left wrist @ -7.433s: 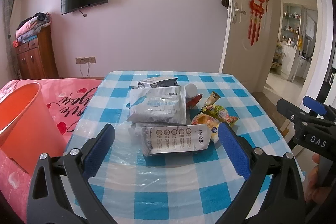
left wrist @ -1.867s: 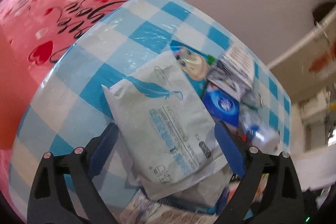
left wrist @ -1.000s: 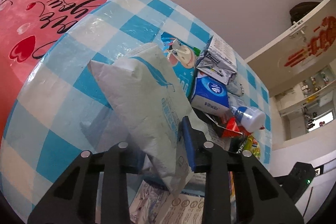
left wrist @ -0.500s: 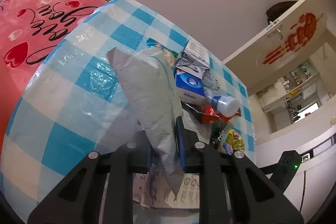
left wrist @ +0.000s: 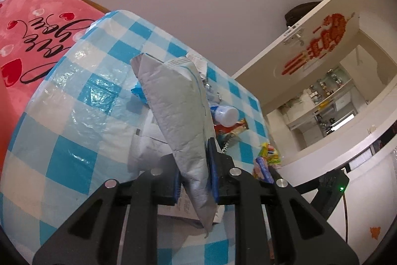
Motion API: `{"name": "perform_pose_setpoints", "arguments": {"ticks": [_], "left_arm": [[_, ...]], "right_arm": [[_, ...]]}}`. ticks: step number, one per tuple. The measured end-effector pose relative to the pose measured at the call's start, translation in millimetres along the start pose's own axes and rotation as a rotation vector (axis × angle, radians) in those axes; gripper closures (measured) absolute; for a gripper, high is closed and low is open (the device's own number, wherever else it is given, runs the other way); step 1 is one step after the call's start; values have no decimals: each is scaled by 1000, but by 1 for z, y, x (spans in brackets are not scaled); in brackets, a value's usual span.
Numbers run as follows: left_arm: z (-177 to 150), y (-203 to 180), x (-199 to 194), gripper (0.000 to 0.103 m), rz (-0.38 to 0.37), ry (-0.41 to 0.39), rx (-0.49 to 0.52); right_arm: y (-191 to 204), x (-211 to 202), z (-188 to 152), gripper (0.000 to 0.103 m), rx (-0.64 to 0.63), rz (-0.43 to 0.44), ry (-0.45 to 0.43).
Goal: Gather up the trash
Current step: 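Lift the white bag with the left gripper while the right gripper grasps the yellow bread packet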
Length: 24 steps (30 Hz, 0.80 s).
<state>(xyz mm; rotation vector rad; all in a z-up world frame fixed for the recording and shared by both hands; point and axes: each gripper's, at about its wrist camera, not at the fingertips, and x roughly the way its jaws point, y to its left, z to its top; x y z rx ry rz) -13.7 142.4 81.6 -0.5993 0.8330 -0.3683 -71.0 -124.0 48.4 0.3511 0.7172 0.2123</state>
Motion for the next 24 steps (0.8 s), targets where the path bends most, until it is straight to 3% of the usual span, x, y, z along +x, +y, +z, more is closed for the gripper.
{"name": "perform_pose_setpoints", "arguments": {"ticks": [3,6,8,9,10,15,18,24], "left_arm": [[-3,0,-5,83,-10,3,8],[-8,1,-10,83,-13,7,12],[-11,4,-14,83,-14,10,13],[-12,5,-15,83,-14,11,12],[-13,7,-17,83,-14,12,11],[-17,9,-22,83,-20,12,11],[-18,10,-24,83,-25,9,12],[-21,12,-30,83,-22,7,18]], "right_arm": [[6,13,-11,73,-12,18,83],[9,26,-27,69,-23,-24,160],[7,25,-32,54,-17,-37,162],[7,22,-32,39,-15,-55,154],[8,14,-31,35,-17,-61,128],[35,-14,-35,35,-82,-35,64],[57,-9,-44,35,-96,32,113],[64,23,-57,36,-24,30,227]]}}
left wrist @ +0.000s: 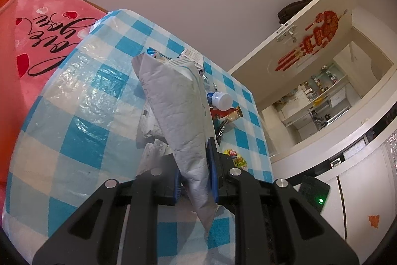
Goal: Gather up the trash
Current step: 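Lift the white bag with the left gripper while the right gripper grasps the yellow bread packet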
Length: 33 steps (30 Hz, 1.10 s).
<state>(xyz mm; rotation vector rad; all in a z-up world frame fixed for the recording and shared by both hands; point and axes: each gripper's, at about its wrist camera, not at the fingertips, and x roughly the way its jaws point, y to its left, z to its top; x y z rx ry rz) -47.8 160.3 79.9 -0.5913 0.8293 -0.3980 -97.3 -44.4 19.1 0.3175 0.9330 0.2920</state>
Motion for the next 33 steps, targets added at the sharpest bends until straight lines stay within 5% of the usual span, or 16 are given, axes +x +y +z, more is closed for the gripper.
{"name": "perform_pose_setpoints", "arguments": {"ticks": [8,10,15,27,33], "left_arm": [[-3,7,-3,83,7,6,-5],[-4,7,-4,83,7,5,0],[-4,7,-7,83,3,4,4],[5,-1,-31,83,-49,-43,22],[21,-2,-73,83,-67,-141,28]], "right_arm": [[12,18,10,37,-41,-69,-1],[13,20,7,48,-62,-83,-1],[14,13,4,57,-105,-96,-27],[32,-21,27,68,-123,-27,-94],[63,-41,54,68,-127,84,-129]]}}
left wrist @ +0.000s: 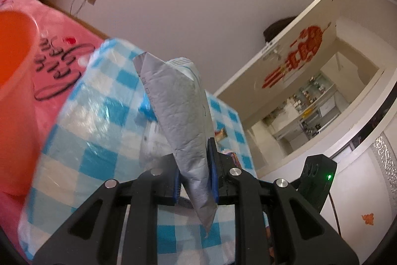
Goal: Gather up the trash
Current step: 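Lift the white bag with the left gripper while the right gripper grasps the yellow bread packet, then carry both held packets over the orange bucket and open both grippers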
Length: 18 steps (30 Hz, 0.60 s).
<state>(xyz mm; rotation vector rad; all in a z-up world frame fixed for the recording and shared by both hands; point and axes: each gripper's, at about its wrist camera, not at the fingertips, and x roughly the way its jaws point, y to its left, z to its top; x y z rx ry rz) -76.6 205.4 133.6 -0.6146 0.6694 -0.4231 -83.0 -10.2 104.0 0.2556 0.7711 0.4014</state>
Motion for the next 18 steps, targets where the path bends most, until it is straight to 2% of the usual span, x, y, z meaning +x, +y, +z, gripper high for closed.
{"name": "perform_pose_setpoints", "arguments": {"ticks": [6,12,18], "left_arm": [[27,8,-56,83,63,-133,15],[50,36,-116,83,201,-260,-3],[59,74,-147,83,324,-315,-60]], "right_arm": [[75,2,42,68,-100,178,-29],[153,26,70,68,-198,332,-17],[223,69,80,68,-264,442,35]]}}
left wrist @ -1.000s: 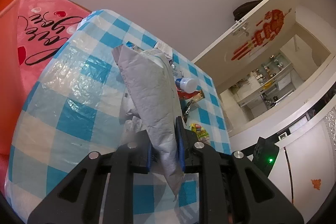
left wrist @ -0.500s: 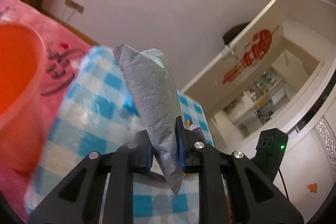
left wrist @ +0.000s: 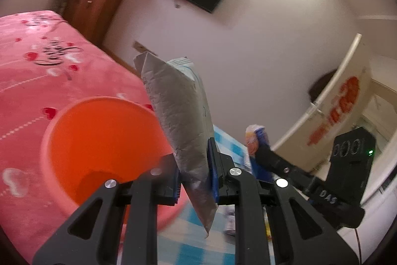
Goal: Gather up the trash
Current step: 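Carry both held packets over the orange bucket and open both grippers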
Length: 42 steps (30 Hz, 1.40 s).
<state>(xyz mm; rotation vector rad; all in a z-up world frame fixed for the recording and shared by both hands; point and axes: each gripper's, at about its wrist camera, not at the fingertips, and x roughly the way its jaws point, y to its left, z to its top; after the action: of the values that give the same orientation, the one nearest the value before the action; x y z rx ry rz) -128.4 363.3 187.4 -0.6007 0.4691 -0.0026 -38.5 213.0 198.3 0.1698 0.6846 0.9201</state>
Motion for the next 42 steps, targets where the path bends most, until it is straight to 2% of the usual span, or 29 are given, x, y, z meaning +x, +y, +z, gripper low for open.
{"name": "perform_pose_setpoints", "arguments": {"ticks": [3,5,7,9,11,14,21,23,30,33,37,40,42], "left_arm": [[1,18,4,83,49,-2,-29],[-1,27,9,82,91,3,-31],[-4,37,13,67,152,12,-38],[-9,43,13,35,210,-3,-34],[-14,46,9,24,264,-34,-21],[-17,38,3,20,290,-86,26],[-37,6,-19,14,254,-247,121],[-44,-8,-24,14,236,-286,156],[-66,-47,-24,14,158,-332,253],[-81,-68,-19,14,123,-316,290],[-99,-92,-9,14,113,-274,373],[-113,-110,5,14,99,-206,432],[-121,-116,12,14,84,-161,427]], "right_arm": [[10,25,1,66,-1,35,35],[14,43,-3,60,0,42,54],[10,56,-7,42,22,65,80],[4,60,-11,29,47,69,78],[-2,53,-17,21,59,50,58],[-10,30,-25,14,58,10,7],[-30,-31,-55,8,13,-162,-170],[-35,-40,-65,8,-6,-194,-195],[-51,-73,-108,5,-76,-307,-274],[-60,-83,-120,5,-68,-336,-287],[-78,-100,-139,5,-24,-362,-302],[-93,-113,-147,5,18,-378,-318],[-102,-124,-153,5,50,-388,-331]]}}
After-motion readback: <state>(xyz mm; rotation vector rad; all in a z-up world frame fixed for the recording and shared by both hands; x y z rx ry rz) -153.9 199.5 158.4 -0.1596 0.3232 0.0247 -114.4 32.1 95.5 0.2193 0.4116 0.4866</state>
